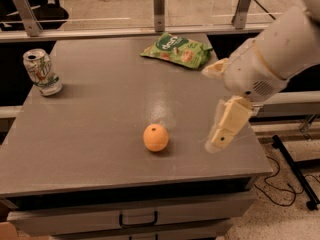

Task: Move orange near green rice chip bag

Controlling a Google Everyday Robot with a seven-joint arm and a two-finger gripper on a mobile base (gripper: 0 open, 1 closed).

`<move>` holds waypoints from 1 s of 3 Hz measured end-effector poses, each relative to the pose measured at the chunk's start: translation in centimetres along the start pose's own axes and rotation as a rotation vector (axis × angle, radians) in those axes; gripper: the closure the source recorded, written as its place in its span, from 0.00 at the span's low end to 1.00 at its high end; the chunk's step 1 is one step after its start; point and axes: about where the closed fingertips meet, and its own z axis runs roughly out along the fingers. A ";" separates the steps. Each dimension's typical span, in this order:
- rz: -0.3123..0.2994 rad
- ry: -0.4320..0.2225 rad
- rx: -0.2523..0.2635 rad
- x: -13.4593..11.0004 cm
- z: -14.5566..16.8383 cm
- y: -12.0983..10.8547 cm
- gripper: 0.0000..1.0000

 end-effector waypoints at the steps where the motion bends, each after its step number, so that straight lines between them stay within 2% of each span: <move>1: -0.029 -0.107 -0.064 -2.9 4.5 0.4 0.00; 2: -0.025 -0.151 -0.121 -3.7 7.7 1.4 0.00; 3: -0.001 -0.167 -0.152 -3.2 9.5 2.2 0.16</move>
Offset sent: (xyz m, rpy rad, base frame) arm -0.0015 0.0943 -0.0800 0.1989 0.1342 0.1344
